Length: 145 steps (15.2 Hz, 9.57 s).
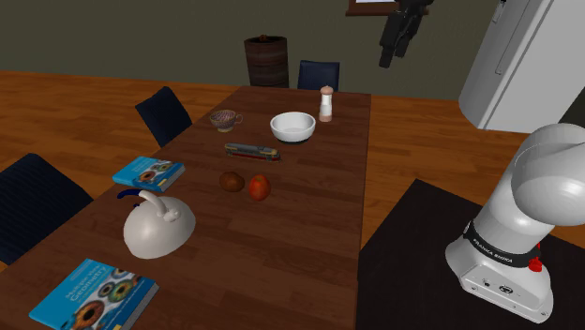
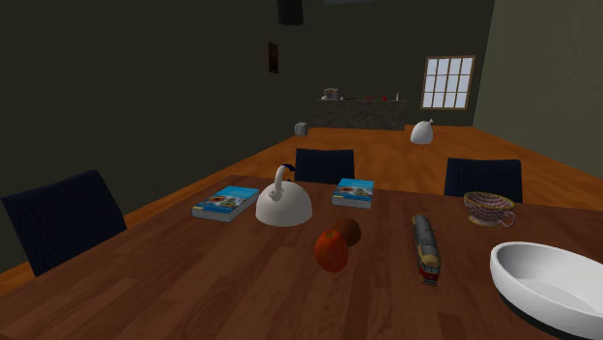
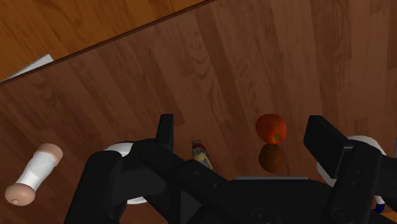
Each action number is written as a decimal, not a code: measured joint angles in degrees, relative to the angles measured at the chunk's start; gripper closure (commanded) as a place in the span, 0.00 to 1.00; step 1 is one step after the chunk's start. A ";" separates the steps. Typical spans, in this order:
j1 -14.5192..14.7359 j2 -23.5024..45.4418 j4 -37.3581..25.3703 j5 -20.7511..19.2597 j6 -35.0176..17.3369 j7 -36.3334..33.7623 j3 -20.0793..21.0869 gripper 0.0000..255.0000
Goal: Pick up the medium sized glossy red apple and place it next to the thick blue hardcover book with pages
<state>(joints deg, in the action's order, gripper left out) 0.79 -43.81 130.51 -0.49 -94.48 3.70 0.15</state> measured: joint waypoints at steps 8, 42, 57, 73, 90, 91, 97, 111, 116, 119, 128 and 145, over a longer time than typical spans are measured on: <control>0.94 9.43 0.52 1.35 -8.24 -3.35 3.11 0.00; 8.96 78.04 -37.71 -6.54 -28.83 -21.58 10.82 0.00; 9.36 81.22 -37.57 -7.17 -32.18 -22.03 10.41 1.00; 9.04 78.21 -38.34 -6.53 -28.39 -21.61 10.84 1.00; 8.73 72.37 -42.72 -5.22 -18.25 -20.94 11.63 1.00; 8.72 72.33 -43.46 -5.19 -17.47 -20.84 11.63 1.00; 8.72 70.89 -45.92 -4.84 -13.60 -20.67 11.83 1.00; 17.48 68.28 -43.24 -5.23 -13.46 -33.15 15.55 1.00; 22.48 70.72 -46.56 -6.22 -12.47 -39.47 17.06 1.00; 25.17 71.77 -48.34 -6.66 -11.67 -42.78 17.85 1.00; 35.14 80.29 -61.29 -9.21 -7.05 -52.59 19.24 1.00; 43.25 91.24 -71.39 -11.68 -7.87 -58.96 19.00 1.00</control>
<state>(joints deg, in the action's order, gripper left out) 44.04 47.43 59.12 -12.17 -102.35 -55.25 19.15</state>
